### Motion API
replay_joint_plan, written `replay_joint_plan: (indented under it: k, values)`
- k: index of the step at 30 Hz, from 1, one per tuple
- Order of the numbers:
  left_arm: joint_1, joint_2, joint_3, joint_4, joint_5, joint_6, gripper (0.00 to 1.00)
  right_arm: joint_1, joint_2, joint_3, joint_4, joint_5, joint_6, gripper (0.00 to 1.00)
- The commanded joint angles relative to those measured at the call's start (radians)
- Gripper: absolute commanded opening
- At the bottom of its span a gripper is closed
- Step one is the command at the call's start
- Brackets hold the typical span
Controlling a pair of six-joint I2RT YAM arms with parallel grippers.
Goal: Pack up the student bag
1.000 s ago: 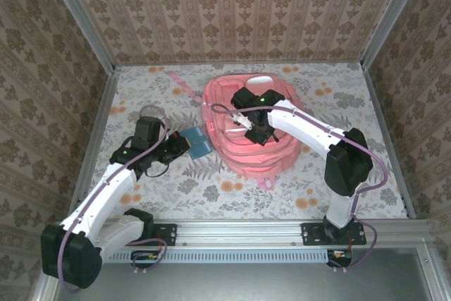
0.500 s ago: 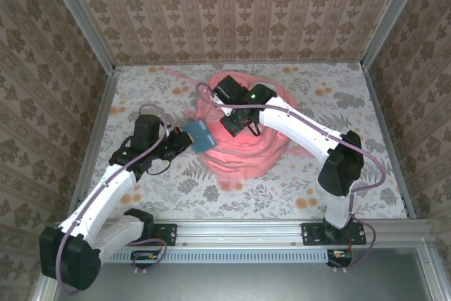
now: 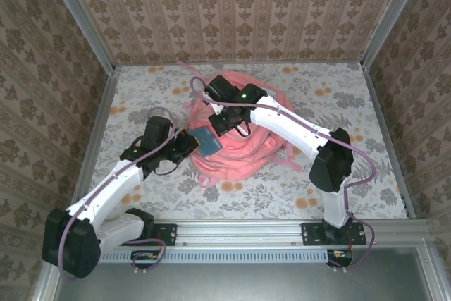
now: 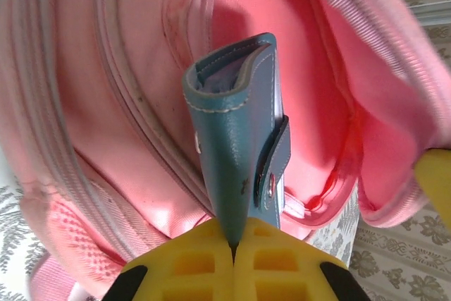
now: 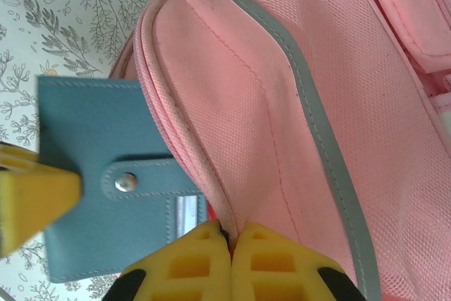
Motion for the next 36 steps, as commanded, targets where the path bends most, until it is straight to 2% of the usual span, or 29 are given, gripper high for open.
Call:
replay_joint_plan:
  k: [1,4,7,11,13,15,17,19,22,26,30,33,36]
  values:
    - [-0.039,0.032,-0.007,0.116,-0.014,-0.069,0.0,0.014,0.0,0.053,0.064,-0.045,0.037,0.04]
    - [-0.056,0.075,0.024,0.151,-0.029,-0.085,0.0,0.014,-0.002,0.049,0.065,-0.054,0.046,0.04]
    - [-0.069,0.113,0.051,0.179,-0.092,-0.118,0.0,0.014,-0.009,0.032,0.073,-0.052,0.058,0.04]
    - [-0.078,0.176,0.027,0.336,-0.143,-0.234,0.03,0.01,-0.033,-0.007,0.099,-0.053,0.081,0.03]
    - [-0.083,0.197,0.028,0.409,-0.15,-0.264,0.12,0.006,-0.047,-0.026,0.107,-0.054,0.093,0.03]
    - [-0.088,0.214,0.052,0.428,-0.134,-0.258,0.29,0.002,-0.061,-0.046,0.115,-0.058,0.1,0.03]
    - [-0.087,0.221,0.064,0.458,-0.101,-0.249,0.41,-0.002,-0.075,-0.066,0.124,-0.067,0.107,0.03]
    - [-0.085,0.201,0.058,0.451,-0.088,-0.249,0.49,-0.006,-0.084,-0.081,0.125,-0.068,0.114,0.03]
    - [-0.074,0.134,0.041,0.34,-0.099,-0.223,0.53,-0.016,-0.099,-0.108,0.136,-0.066,0.125,0.02]
    - [-0.038,0.038,-0.007,0.239,-0.076,-0.204,0.5,-0.032,-0.122,-0.152,0.158,-0.078,0.144,0.02]
    - [-0.034,0.006,-0.021,0.16,-0.066,-0.174,0.47,-0.034,-0.129,-0.161,0.166,-0.088,0.147,0.02]
    - [-0.033,0.018,-0.033,0.153,-0.058,-0.166,0.39,-0.035,-0.126,-0.153,0.167,-0.096,0.149,0.02]
    - [-0.035,0.058,-0.027,0.189,-0.028,-0.156,0.27,-0.035,-0.123,-0.149,0.168,-0.104,0.151,0.01]
